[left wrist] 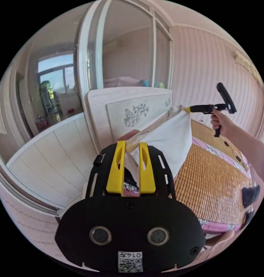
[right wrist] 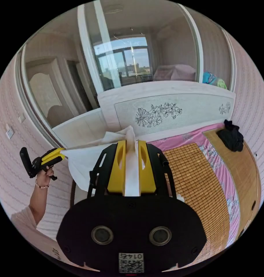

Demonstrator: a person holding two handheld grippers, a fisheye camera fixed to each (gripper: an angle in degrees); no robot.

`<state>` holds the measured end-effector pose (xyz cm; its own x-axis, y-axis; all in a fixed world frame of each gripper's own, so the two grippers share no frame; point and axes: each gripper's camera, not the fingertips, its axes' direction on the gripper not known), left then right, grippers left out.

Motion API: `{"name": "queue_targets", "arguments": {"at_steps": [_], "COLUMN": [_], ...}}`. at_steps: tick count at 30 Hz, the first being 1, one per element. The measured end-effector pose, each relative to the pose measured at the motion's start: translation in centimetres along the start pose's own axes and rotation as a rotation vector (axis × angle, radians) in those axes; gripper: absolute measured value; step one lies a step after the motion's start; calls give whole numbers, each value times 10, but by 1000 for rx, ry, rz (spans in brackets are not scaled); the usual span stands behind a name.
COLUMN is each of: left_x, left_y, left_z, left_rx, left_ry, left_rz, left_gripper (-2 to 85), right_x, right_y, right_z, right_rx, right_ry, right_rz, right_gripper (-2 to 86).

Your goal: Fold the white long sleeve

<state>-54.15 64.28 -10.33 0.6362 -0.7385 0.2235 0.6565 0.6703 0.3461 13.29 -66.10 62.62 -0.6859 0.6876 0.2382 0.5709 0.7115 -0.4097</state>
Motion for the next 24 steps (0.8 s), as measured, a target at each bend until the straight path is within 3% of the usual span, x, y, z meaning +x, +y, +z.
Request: {"name": "queue_targets", "arguments": {"at_steps": [3, 5, 9, 14, 19, 24], "left_x": [-18, -8, 32, 100, 225, 385], "left_y": [24, 53, 141, 231, 276, 307], "left_z": [50, 54, 39, 15, -7, -31], "left_rx": [-160, -159, -141, -134, -108, -45], "left_ry": [-15, -13, 101, 351, 506, 805], "left_rz": [-64, -23, 75, 155, 480, 812], "left_gripper": [92, 91, 81, 42, 10, 28], "right_x": [18, 31, 78, 106, 46, -4], "right_y": [22, 63, 243, 497, 689, 786], "right_z": [51, 66, 74, 16, -102, -150], "right_rx": [-49, -61, -174, -357, -170, 33], "right_ry": [-17, -67, -14, 105, 366, 623], "right_rz": [73, 28, 71, 511, 965, 1182], "right_gripper": [100, 102, 97, 83, 56, 23]}}
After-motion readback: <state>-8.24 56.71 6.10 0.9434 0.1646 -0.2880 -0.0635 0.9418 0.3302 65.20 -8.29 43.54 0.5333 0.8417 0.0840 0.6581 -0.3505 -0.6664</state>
